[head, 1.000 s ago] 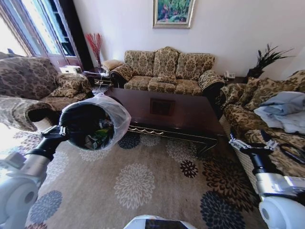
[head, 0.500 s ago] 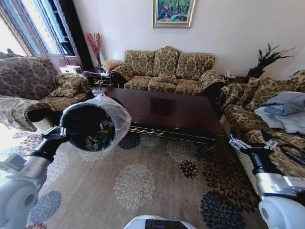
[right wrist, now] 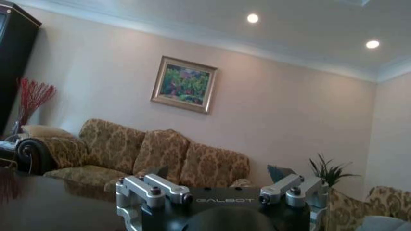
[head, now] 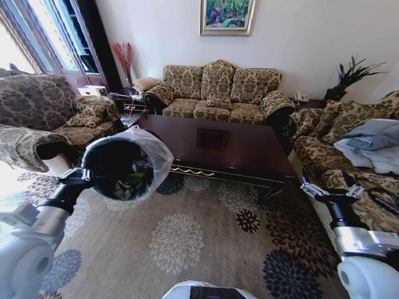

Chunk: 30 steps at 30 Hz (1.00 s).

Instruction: Move to the front of the table and place the trash on the table into the trash bin.

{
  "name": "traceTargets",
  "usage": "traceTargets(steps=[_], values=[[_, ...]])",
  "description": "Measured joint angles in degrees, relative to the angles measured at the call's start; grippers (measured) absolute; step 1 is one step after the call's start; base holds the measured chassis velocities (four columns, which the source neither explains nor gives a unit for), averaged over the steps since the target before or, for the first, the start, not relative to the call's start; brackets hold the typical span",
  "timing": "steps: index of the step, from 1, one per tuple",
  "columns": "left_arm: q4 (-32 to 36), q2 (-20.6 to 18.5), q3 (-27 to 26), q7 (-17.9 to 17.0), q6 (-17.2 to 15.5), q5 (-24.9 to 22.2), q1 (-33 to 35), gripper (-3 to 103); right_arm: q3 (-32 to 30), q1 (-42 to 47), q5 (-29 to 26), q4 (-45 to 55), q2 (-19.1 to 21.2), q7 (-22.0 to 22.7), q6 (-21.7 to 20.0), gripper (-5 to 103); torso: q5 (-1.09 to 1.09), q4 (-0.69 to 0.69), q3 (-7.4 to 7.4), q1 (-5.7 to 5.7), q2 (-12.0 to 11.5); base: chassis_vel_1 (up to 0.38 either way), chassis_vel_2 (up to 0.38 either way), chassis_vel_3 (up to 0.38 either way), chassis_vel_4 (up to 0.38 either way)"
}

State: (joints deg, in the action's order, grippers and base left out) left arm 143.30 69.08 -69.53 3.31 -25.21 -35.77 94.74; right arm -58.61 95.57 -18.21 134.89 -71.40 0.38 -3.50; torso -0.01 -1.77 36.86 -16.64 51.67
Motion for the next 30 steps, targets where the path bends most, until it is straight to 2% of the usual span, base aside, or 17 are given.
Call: traceTargets(steps=[12,25,30], values=[[0.0,1.65,5.71,-0.76,0.17,3.87,-1.71,0,1.74,-1.65,0.97,-1.33,1.09,0.49,-0.5,100,0.01,0.0,0.0,0.0,0.0,0.222,0.201,-0.2,-0.212],[0.0,2.85,6.3,-0.48,0.91,5.2,-2.09,0,4.31,-2.82,2.16,-1.61,2.01,1.04,-1.45,100,0.0,-0.01,0.0,0.0,0.01,0.313,0.308,-0.3,-0.301],[-0.04,2.99,6.11,0.06,0.73,6.4,-2.26,0,5.92,-3.61,1.81,-1.4,2.11,2.23,-1.44,100,0.05,-0.03,0.0,-0.01,0.0,0.157,0.165,-0.173,-0.173]])
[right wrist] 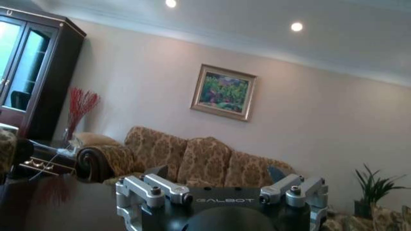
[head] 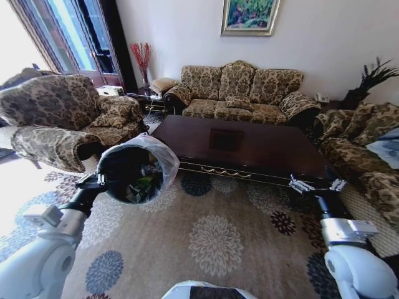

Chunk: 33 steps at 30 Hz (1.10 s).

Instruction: Move to the front of the table and place the trash on the table into the trash bin.

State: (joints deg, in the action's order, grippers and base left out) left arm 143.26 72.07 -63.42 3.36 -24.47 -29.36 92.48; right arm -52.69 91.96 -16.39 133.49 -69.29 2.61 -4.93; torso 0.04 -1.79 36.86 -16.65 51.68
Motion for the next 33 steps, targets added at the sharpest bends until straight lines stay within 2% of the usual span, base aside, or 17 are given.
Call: traceTargets(steps=[4,6,13,18,19,22,24,28,33], values=[[-0.02,-0.03,-0.07,0.07,0.09,0.21,0.12,0,0.49,-0.07,0.09,0.04,-0.28,0.06,0.0,100,0.0,0.0,0.0,0.0,0.0,-0.002,0.026,-0.006,-0.027],[-0.01,-0.45,-0.45,0.32,0.55,0.11,0.58,0,0.65,0.09,0.22,0.07,-0.87,0.08,0.02,100,-0.12,0.04,0.0,0.0,0.0,-0.048,-0.059,0.011,0.015],[-0.8,-1.93,-3.51,3.07,-1.44,0.57,3.22,0,0.66,0.59,0.53,0.29,-2.11,-0.23,0.46,100,-0.06,0.03,0.0,0.02,0.0,-0.046,-0.042,0.001,0.009],[-5.09,-3.09,-3.87,4.46,-1.71,0.53,5.17,0,0.68,0.82,1.0,-0.2,-3.61,-0.89,1.2,100,-0.03,0.0,0.0,0.01,0.0,0.0,0.0,0.0,0.0],[-7.85,-3.08,-2.75,4.95,-0.83,0.6,5.86,0,0.68,1.26,1.26,-0.42,-4.38,-1.49,1.44,100,-0.02,0.01,0.0,0.01,0.0,0.0,0.0,0.0,0.0],[-10.17,-2.82,-1.47,5.09,0.26,0.83,6.18,0,0.69,1.65,1.54,-0.6,-5.04,-1.89,1.78,100,-0.02,0.03,0.0,0.01,0.0,0.0,0.0,0.0,0.0],[-14.25,-2.14,1.25,5.05,3.85,1.81,6.56,0,0.91,2.14,2.08,-0.8,-6.24,-2.12,2.45,100,-0.03,0.03,0.0,0.01,0.0,0.0,0.0,0.0,0.0],[-18.24,-1.52,3.88,4.45,5.56,2.82,6.7,0,0.99,2.34,2.39,-0.84,-6.98,-2.15,2.76,100,-0.02,0.03,-0.17,0.19,-0.33,0.0,0.0,0.0,0.0],[-21.39,-1.46,5.35,3.77,5.84,4.42,6.55,0,1.1,2.31,2.79,-1.13,-7.24,-2.16,2.84,100,-0.02,0.03,-0.67,0.59,-1.27,0.0,0.0,0.0,0.0]])
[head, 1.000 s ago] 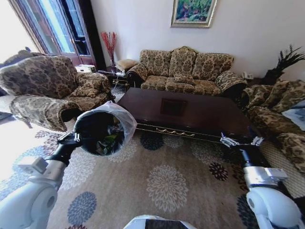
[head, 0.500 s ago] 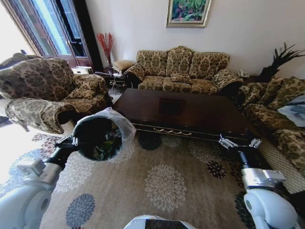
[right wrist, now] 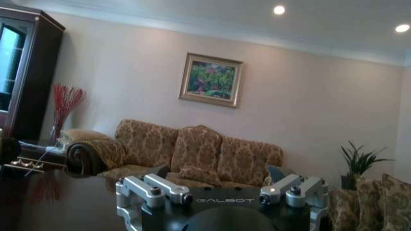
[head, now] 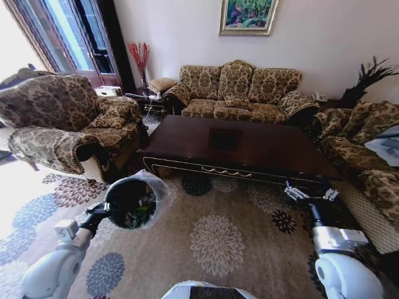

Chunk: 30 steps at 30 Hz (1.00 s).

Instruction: Move to the front of the table and place the trash on the table into the trash bin.

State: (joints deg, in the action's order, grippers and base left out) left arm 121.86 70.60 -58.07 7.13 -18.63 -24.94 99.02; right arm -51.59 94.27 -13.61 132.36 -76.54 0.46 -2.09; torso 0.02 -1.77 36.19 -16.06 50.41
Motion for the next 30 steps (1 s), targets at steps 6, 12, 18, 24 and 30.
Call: traceTargets(steps=[6,12,18,24,30], values=[[-7.29,-1.47,2.47,0.76,-2.38,3.44,-0.96,0,2.16,-0.02,2.57,-0.74,-1.44,0.0,0.65,100,-0.02,0.0,-1.41,1.09,-2.49,0.0,0.0,0.0,0.0],[-12.17,-2.6,4.2,3.42,-4.56,3.29,-2.22,0,3.71,-0.04,4.16,-1.11,-2.32,0.05,0.67,100,-0.01,0.0,-2.32,1.89,-4.22,0.0,0.0,0.0,0.0],[-17.65,-4.37,6.27,6.51,-6.5,3.17,-4.88,0,4.12,0.16,5.28,-0.87,-3.82,0.09,0.63,100,0.0,0.0,-3.23,2.64,-5.88,0.0,0.0,0.0,0.0],[-22.94,-5.89,8.68,9.27,-9.24,3.6,-8.18,0,3.76,0.89,5.57,-0.82,-5.13,0.08,1.17,100,0.0,0.01,-4.02,3.2,-7.21,0.0,0.0,0.0,0.0],[-30.68,-7.63,10.56,11.77,-9.55,6.43,-12.12,0,2.96,1.36,5.98,-2.06,-5.47,-0.09,2.51,100,-0.01,0.0,-5.02,3.91,-8.94,0.0,0.0,0.0,0.0]])
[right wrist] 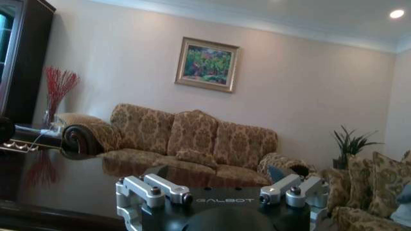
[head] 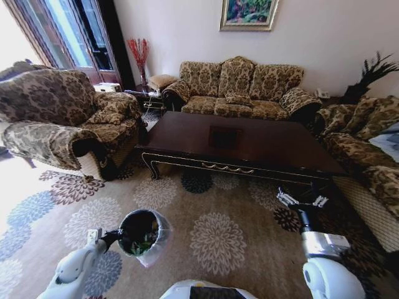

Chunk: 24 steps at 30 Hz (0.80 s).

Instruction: Move to the front of the table and place the trash on the table into the trash bin.

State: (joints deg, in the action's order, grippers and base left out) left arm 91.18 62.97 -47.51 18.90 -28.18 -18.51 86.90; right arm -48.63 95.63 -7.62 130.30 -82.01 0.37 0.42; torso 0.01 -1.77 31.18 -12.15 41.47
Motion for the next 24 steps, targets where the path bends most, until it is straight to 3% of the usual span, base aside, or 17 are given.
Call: traceTargets(steps=[24], values=[[-11.94,-4.14,3.52,3.09,2.31,1.53,-7.51,0,0.96,-0.23,2.73,-1.5,-0.31,-0.03,0.58,100,-0.01,0.0,-3.49,2.62,-6.1,0.0,0.0,0.0,0.0]])
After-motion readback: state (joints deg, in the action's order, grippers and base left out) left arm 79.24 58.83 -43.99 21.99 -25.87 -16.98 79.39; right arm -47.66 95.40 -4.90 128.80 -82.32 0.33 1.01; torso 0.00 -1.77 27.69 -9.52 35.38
